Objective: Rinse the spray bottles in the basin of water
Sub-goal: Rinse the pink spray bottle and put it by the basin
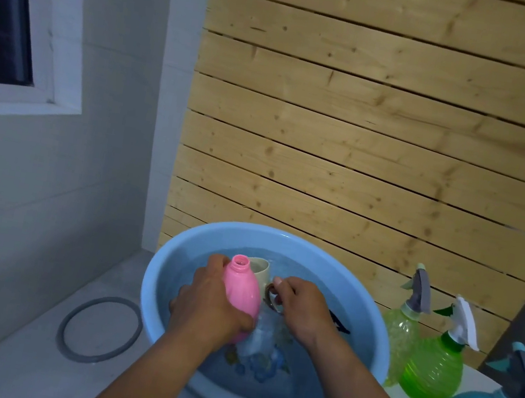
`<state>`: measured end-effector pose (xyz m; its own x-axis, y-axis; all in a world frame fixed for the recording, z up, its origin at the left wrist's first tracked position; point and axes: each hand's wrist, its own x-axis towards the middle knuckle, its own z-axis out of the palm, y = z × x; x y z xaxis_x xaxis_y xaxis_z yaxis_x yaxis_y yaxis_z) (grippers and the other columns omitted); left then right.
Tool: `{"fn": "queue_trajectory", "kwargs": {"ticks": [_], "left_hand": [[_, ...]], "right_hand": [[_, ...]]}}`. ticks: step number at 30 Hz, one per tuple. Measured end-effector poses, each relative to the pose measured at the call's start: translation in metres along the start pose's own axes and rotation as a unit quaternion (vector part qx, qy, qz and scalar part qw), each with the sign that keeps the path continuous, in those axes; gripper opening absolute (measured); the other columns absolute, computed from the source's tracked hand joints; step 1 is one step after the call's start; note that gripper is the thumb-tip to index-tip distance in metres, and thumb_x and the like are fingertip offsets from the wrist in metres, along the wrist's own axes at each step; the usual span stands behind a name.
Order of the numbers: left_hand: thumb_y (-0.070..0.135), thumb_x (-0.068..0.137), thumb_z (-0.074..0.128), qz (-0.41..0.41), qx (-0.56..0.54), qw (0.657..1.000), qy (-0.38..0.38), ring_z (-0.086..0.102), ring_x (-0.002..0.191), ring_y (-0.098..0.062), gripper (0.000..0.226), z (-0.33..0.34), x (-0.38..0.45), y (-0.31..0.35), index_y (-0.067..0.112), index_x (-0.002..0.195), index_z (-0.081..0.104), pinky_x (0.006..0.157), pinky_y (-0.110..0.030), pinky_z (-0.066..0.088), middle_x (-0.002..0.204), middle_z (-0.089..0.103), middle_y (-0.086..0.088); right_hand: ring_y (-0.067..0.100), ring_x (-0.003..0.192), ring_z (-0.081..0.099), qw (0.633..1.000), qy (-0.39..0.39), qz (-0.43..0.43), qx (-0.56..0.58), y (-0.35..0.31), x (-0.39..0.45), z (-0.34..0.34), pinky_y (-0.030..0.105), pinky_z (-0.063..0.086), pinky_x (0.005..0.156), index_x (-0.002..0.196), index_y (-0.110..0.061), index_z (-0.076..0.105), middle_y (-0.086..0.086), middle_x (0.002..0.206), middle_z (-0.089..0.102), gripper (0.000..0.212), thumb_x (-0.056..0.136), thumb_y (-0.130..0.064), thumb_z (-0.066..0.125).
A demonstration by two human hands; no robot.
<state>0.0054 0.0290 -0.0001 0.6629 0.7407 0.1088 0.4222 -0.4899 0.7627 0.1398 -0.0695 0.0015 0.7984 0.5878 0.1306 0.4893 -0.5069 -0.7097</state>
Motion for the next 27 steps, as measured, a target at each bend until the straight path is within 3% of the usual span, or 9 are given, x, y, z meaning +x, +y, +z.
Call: {"fn": "queue_trajectory", "kwargs": {"ticks": [2,4,7,10,14,17,23,25,27], "left_hand": [[0.035,0.052,0.086,0.006,-0.003,1.0,0.002,0.054,0.108,-0.031,0.086,0.0,0.0,-0.001,0.035,0.121,0.034,0.09,-0.045,0.049,0.119,0.049,0.004],[0.035,0.053,0.086,0.007,0.0,1.0,-0.003,0.053,0.109,-0.03,0.085,0.0,0.0,-0.001,0.036,0.121,0.035,0.089,-0.044,0.05,0.119,0.049,0.005],[0.035,0.053,0.086,0.007,-0.007,1.0,-0.018,0.052,0.109,-0.029,0.084,0.001,-0.001,-0.002,0.037,0.12,0.035,0.088,-0.042,0.05,0.118,0.048,0.006],[0.035,0.053,0.086,0.011,-0.022,0.999,-0.026,0.051,0.107,-0.028,0.08,0.001,-0.001,-0.003,0.039,0.113,0.033,0.081,-0.035,0.047,0.115,0.048,0.007],[0.038,0.05,0.086,0.024,-0.031,0.998,-0.053,0.052,0.105,-0.026,0.083,0.0,-0.002,-0.003,0.039,0.115,0.034,0.077,-0.034,0.047,0.111,0.048,0.008],[0.039,0.048,0.086,0.04,-0.032,0.995,-0.085,0.053,0.107,-0.025,0.089,0.0,-0.004,-0.001,0.04,0.121,0.035,0.081,-0.034,0.05,0.114,0.052,0.008],[0.037,0.049,0.087,0.053,-0.037,0.991,-0.119,0.056,0.106,-0.023,0.093,-0.001,-0.004,-0.002,0.039,0.126,0.035,0.084,-0.037,0.054,0.114,0.054,0.008],[0.038,0.049,0.088,0.051,-0.031,0.992,-0.113,0.055,0.105,-0.023,0.092,-0.001,-0.004,-0.003,0.04,0.125,0.035,0.081,-0.035,0.053,0.113,0.054,0.009],[0.038,0.048,0.087,0.045,-0.024,0.993,-0.107,0.055,0.104,-0.024,0.088,-0.001,-0.004,-0.004,0.04,0.12,0.036,0.081,-0.037,0.054,0.11,0.054,0.01]], "right_hand": [[0.012,0.057,0.047,0.999,-0.004,-0.014,-0.033,-0.001,-0.004,0.001,0.029,0.034,0.055,0.058,-0.018,0.05,-0.004,0.06,0.055,0.045,0.099,-0.037,0.05],[0.015,0.056,0.047,0.996,0.05,-0.022,-0.065,-0.002,-0.008,-0.001,0.03,0.034,0.055,0.055,-0.017,0.049,-0.003,0.059,0.051,0.047,0.097,-0.038,0.052],[0.031,0.086,0.061,0.966,0.138,-0.006,-0.217,-0.009,-0.013,-0.017,0.031,0.038,0.066,0.089,-0.017,0.063,0.007,0.098,0.055,0.03,0.099,-0.037,0.043],[0.028,0.1,0.062,0.928,0.077,0.012,-0.363,-0.016,-0.016,-0.033,0.03,0.038,0.068,0.101,-0.017,0.056,0.006,0.11,0.06,0.012,0.097,-0.025,0.047],[0.025,0.108,0.063,0.877,-0.013,0.065,-0.475,-0.012,-0.023,-0.036,0.033,0.052,0.082,0.116,-0.015,0.057,0.003,0.115,0.065,0.025,0.092,-0.021,0.055],[0.025,0.107,0.063,0.884,-0.036,0.094,-0.457,0.002,-0.026,-0.032,0.031,0.047,0.076,0.117,-0.014,0.055,0.004,0.116,0.065,0.027,0.092,-0.022,0.054],[0.028,0.102,0.062,0.948,-0.013,0.13,-0.289,0.013,-0.02,-0.027,0.028,0.04,0.069,0.101,-0.018,0.045,0.009,0.112,0.063,0.017,0.087,-0.02,0.055],[0.03,0.096,0.062,0.966,0.03,0.129,-0.22,0.006,-0.014,-0.028,0.03,0.044,0.068,0.101,-0.018,0.041,0.01,0.108,0.062,0.021,0.086,-0.02,0.057],[0.029,0.083,0.062,0.984,0.071,0.128,-0.099,-0.007,-0.008,-0.03,0.036,0.055,0.062,0.114,-0.017,0.047,0.007,0.103,0.057,0.029,0.087,-0.016,0.059]]}}
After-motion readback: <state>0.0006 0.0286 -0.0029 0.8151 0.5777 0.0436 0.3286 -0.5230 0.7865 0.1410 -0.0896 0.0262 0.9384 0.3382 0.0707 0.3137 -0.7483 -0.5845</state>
